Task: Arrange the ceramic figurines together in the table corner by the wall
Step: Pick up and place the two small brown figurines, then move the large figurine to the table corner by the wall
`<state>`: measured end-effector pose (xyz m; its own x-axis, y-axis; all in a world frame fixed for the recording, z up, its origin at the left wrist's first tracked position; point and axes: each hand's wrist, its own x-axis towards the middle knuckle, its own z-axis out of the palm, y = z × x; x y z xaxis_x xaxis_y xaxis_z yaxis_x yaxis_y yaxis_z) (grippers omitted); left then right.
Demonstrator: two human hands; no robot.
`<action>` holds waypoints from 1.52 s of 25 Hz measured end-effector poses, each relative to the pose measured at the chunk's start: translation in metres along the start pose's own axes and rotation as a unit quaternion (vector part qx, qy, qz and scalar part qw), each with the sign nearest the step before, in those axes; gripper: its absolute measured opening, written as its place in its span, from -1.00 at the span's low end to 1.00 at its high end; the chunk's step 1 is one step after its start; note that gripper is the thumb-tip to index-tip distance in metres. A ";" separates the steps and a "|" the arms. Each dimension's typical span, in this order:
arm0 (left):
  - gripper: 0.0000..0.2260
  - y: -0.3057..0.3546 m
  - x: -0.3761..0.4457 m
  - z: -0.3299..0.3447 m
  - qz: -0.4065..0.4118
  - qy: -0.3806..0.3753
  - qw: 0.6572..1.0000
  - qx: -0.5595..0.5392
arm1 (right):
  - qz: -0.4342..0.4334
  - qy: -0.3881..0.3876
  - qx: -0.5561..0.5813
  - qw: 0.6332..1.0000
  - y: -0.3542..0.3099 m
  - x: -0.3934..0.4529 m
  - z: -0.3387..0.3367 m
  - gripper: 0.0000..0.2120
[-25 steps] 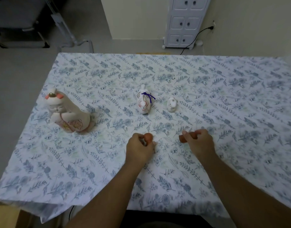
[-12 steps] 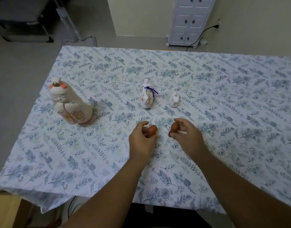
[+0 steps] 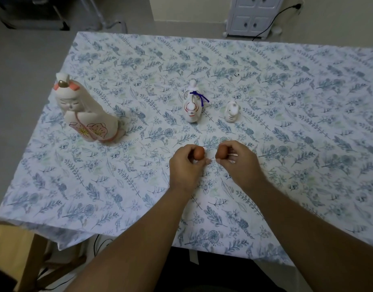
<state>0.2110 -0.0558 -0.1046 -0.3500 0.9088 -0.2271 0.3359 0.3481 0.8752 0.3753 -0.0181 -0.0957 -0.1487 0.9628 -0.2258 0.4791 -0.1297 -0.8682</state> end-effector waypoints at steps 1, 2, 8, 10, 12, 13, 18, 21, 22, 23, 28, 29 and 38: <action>-0.74 0.001 0.002 -0.001 0.000 -0.006 1.000 0.010 | -0.001 -0.001 -0.010 1.000 0.000 0.001 0.001 -0.71; -0.75 0.001 0.003 -0.001 -0.004 -0.011 1.000 0.018 | 0.001 -0.005 -0.023 1.000 0.001 0.003 0.001 -0.72; -0.75 0.002 0.002 -0.001 -0.017 -0.012 0.999 0.045 | -0.010 -0.035 -0.079 0.996 0.002 0.002 -0.002 -0.66; -0.74 0.001 0.003 0.000 -0.016 -0.009 0.999 0.048 | -0.011 -0.032 -0.082 0.996 0.002 0.001 -0.002 -0.66; -0.73 0.000 0.003 0.000 -0.013 -0.010 0.999 0.048 | -0.004 -0.034 -0.078 0.996 0.002 0.001 -0.001 -0.65; -0.72 0.000 0.002 0.000 -0.012 -0.011 0.999 0.040 | 0.000 -0.039 -0.078 0.996 0.002 0.001 -0.001 -0.64; -0.37 0.003 -0.008 -0.019 -0.017 -0.028 0.999 0.022 | -0.025 -0.030 -0.153 0.987 -0.007 -0.011 -0.003 -0.28; -0.39 0.004 -0.020 -0.053 0.006 0.001 1.000 0.022 | -0.105 0.021 -0.236 0.966 -0.033 -0.019 0.005 -0.38; -0.43 0.002 -0.024 -0.069 0.016 0.023 0.999 0.027 | -0.133 0.022 -0.247 0.960 -0.044 -0.020 0.013 -0.44; -0.47 0.000 -0.026 -0.089 0.022 0.052 0.998 0.029 | -0.159 0.014 -0.246 0.956 -0.057 -0.019 0.026 -0.49; -0.53 -0.009 -0.020 -0.187 -0.004 0.219 0.975 -0.037 | -0.238 -0.060 -0.223 0.943 -0.126 -0.003 0.109 -0.46; -0.49 -0.012 -0.016 -0.204 0.000 0.232 0.972 -0.044 | -0.237 -0.080 -0.227 0.941 -0.140 0.002 0.126 -0.42; -0.41 -0.018 0.062 -0.289 0.046 0.052 0.997 -0.036 | -0.112 -0.189 -0.120 0.968 -0.221 0.055 0.217 -0.13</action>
<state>-0.0695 -0.0720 -0.0114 -0.4110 0.9060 -0.1011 0.3092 0.2429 0.9195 0.0733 0.0116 -0.0119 -0.5553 0.7994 -0.2294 0.5795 0.1742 -0.7961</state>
